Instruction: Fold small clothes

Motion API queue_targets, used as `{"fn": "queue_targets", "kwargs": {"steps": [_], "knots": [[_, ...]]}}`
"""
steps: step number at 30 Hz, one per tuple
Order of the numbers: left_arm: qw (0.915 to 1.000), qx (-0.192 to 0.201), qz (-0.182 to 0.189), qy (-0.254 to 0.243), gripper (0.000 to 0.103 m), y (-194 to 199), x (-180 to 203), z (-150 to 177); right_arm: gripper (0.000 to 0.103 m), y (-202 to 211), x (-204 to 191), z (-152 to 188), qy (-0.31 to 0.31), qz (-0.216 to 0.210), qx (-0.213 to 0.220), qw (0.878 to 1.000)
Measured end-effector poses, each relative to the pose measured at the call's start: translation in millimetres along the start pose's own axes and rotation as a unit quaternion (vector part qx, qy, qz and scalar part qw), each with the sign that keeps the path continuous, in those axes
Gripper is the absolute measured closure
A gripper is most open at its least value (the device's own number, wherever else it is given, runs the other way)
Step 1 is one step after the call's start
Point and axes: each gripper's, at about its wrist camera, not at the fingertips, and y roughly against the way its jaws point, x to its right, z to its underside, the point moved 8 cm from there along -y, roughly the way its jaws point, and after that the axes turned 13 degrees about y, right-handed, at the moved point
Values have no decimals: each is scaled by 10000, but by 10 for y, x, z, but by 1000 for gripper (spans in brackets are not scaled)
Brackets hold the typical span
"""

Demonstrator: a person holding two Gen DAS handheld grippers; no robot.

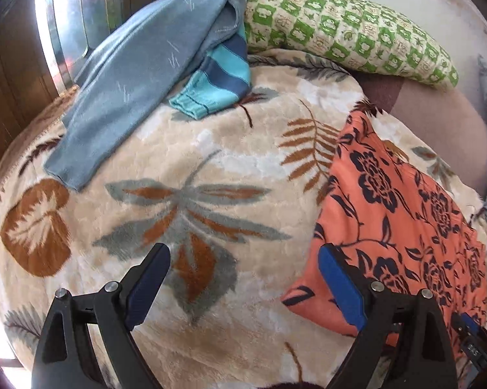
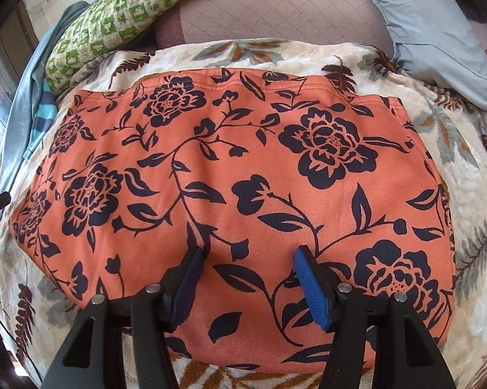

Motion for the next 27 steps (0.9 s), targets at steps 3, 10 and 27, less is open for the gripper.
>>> {"fn": "queue_targets", "kwargs": {"steps": [3, 10, 27], "knots": [[9985, -406, 359, 28, 10, 12, 152, 270, 38, -14, -2, 11, -12, 2, 9, 10000], [9901, -1000, 845, 510, 10, -48, 346, 638, 38, -21, 7, 8, -5, 54, 71, 10000], [9890, -518, 1147, 777, 39, -344, 617, 365, 36, -38, 16, -5, 70, -40, 125, 9999]]}}
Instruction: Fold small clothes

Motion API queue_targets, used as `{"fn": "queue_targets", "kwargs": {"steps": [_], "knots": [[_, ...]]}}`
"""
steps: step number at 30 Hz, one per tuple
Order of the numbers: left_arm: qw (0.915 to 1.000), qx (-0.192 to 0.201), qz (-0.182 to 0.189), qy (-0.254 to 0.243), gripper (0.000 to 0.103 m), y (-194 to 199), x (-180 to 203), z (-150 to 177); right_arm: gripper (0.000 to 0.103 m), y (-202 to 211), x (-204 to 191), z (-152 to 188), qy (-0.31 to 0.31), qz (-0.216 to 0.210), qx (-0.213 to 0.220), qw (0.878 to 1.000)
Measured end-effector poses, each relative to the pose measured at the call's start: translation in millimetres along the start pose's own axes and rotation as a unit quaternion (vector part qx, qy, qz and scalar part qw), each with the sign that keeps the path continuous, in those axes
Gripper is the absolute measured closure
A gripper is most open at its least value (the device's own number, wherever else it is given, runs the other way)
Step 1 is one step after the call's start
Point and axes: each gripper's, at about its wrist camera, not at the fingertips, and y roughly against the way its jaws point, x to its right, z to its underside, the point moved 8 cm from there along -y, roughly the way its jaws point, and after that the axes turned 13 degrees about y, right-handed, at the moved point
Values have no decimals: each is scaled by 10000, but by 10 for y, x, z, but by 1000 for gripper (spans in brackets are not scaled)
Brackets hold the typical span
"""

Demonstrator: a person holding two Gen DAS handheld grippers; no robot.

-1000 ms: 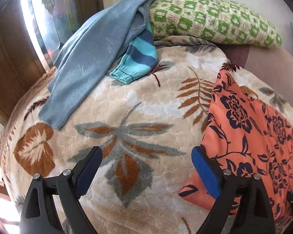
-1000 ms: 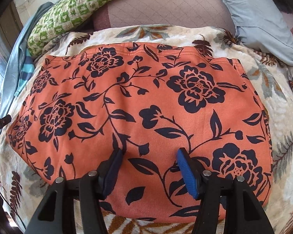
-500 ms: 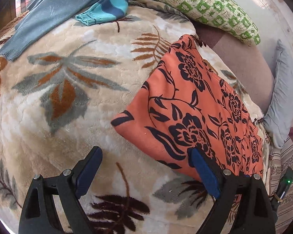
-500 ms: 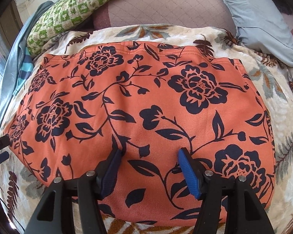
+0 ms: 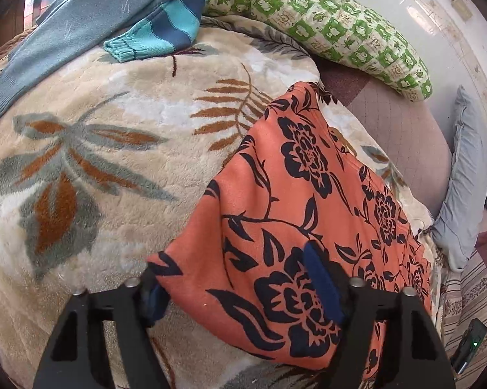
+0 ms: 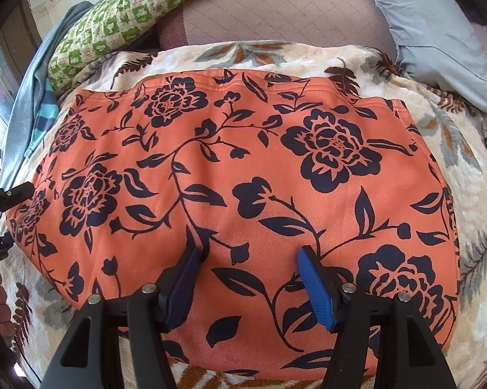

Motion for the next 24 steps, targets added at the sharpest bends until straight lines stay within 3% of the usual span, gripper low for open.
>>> {"fn": "queue_targets", "kwargs": {"steps": [2, 4, 9, 10, 12, 13, 14, 16, 18, 20, 24], "knots": [[10000, 60, -48, 43, 53, -10, -21, -19, 36, 1, -3, 3, -7, -6, 27, 10000], [10000, 32, -8, 64, 60, -21, -28, -27, 36, 6, -9, 6, 8, 6, 54, 10000], [9999, 1, 44, 127, 67, -43, -42, -44, 36, 16, -10, 17, 9, -3, 177, 9998], [9999, -6, 66, 152, 66, -57, -36, -44, 35, 19, -7, 24, -8, -16, 226, 9997], [9999, -59, 122, 27, 53, -92, 13, -29, 35, 36, -6, 38, -48, -19, 327, 9995], [9997, -110, 176, -160, 39, -114, 76, -8, 35, 45, -8, 43, -61, -1, 372, 9993], [9990, -120, 175, -398, 31, -126, 140, 22, 35, 55, -10, 49, -69, 16, 403, 9992], [9965, -32, -88, -835, 32, -140, 192, 78, 35, 106, -6, 62, -125, -3, 449, 9989], [9948, 97, -265, -982, 43, -128, 182, 90, 35, 207, 27, 83, -303, -194, 547, 9979], [9961, 72, -183, -856, 64, -105, 149, 57, 35, 381, 125, 129, -591, -288, 805, 9946], [9986, -72, 145, -502, 76, -46, 90, 10, 35, 798, 447, 301, -1151, -202, 1337, 9841]]}}
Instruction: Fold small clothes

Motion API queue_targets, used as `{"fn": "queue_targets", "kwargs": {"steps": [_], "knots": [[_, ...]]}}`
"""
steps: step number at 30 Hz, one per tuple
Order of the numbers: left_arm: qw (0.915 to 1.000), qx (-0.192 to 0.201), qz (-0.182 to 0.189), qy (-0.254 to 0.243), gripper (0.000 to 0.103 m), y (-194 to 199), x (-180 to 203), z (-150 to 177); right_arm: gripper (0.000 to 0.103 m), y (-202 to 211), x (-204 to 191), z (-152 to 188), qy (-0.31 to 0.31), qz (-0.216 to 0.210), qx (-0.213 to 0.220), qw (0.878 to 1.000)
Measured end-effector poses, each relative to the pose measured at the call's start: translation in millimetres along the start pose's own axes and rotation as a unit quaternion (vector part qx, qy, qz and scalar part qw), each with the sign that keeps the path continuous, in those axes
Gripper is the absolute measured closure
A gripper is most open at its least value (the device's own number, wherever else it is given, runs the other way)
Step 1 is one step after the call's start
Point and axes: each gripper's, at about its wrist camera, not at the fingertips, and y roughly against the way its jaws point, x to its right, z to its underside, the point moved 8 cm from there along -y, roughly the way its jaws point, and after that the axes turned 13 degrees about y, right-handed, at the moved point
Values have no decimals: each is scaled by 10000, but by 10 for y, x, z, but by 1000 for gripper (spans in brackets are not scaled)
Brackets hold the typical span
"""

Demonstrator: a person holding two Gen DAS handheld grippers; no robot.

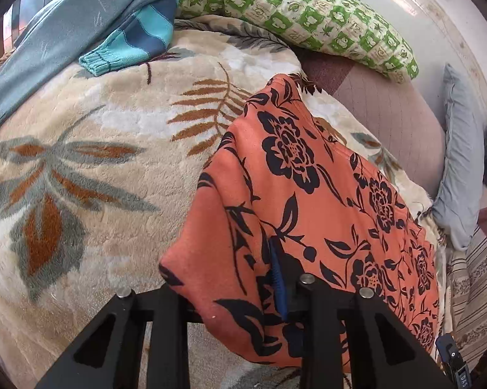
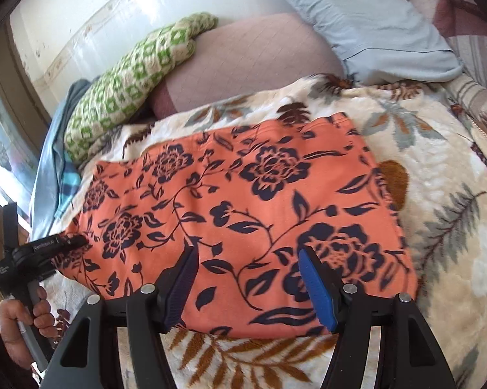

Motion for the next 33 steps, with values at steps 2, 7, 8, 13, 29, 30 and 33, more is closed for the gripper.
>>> {"fn": "queue_targets", "kwargs": {"steps": [2, 7, 8, 13, 29, 30, 33], "knots": [[9999, 66, 14, -84, 79, 51, 36, 26, 35, 207, 193, 6, -317, 37, 213, 9993], [9989, 327, 264, -183, 81, 363, 152, 90, 35, 538, 628, 105, -1071, -43, 425, 9933], [9988, 345, 310, -167, 81, 415, 153, 110, 35, 573, 692, 138, -1187, -51, 433, 9920], [9986, 322, 412, 42, 81, 572, 101, 211, 35, 584, 885, 380, -1710, -155, 313, 9846], [9970, 309, 584, 397, 83, 923, -257, 582, 35, 518, 852, 755, -2315, -859, 61, 9690], [9967, 271, 603, 462, 83, 904, -282, 577, 35, 530, 850, 752, -2357, -937, 97, 9673], [9963, 149, 568, 626, 83, 795, -365, 556, 35, 569, 845, 724, -2434, -1186, 185, 9625]]}}
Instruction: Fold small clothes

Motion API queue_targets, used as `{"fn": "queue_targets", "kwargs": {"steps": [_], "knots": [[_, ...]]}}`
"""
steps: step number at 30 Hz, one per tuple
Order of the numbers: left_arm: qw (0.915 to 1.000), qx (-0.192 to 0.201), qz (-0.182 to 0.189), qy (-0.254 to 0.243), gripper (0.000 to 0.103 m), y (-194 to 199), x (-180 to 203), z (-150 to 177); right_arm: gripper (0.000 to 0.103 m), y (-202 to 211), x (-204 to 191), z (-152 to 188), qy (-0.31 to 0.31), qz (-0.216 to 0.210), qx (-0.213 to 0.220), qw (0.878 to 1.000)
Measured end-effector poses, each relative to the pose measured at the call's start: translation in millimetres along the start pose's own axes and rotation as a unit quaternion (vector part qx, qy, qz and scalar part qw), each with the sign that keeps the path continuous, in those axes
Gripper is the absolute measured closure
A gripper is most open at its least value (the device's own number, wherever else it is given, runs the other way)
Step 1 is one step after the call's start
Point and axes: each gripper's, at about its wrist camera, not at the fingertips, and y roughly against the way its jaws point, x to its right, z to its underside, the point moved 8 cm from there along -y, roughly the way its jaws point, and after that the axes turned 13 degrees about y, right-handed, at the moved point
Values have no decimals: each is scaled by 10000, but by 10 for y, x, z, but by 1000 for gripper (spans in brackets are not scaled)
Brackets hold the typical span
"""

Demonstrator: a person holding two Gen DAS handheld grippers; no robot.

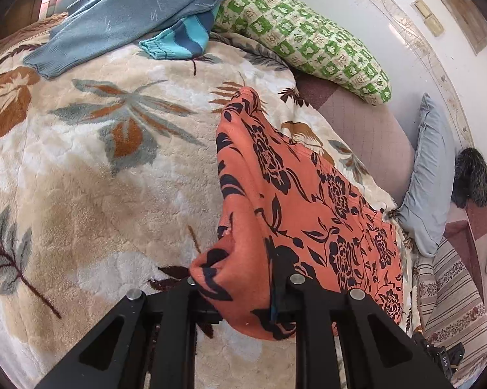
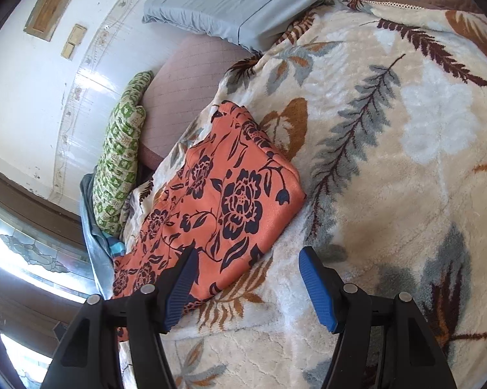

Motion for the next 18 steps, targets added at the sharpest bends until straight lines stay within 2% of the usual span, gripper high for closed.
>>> {"fn": "queue_targets", "kwargs": {"steps": [3, 7, 11, 14, 18], "knots": [[9999, -37, -2, 156, 83, -72, -26, -29, 35, 8, -28, -10, -89, -250, 14, 9996], [9996, 124, -204, 149, 79, -147, -22, -95, 34, -11, 4, -59, -415, -635, 36, 9971], [9988, 166, -235, 406, 58, -226, -65, -182, 32, -62, 120, -133, -815, -899, 30, 9926], [9982, 175, -279, 491, 57, -296, -69, -226, 32, -141, 214, -185, -1071, -944, -23, 9898], [9985, 112, -298, 449, 58, -376, -29, -200, 32, -255, 238, -320, -1110, -908, -13, 9897]]}}
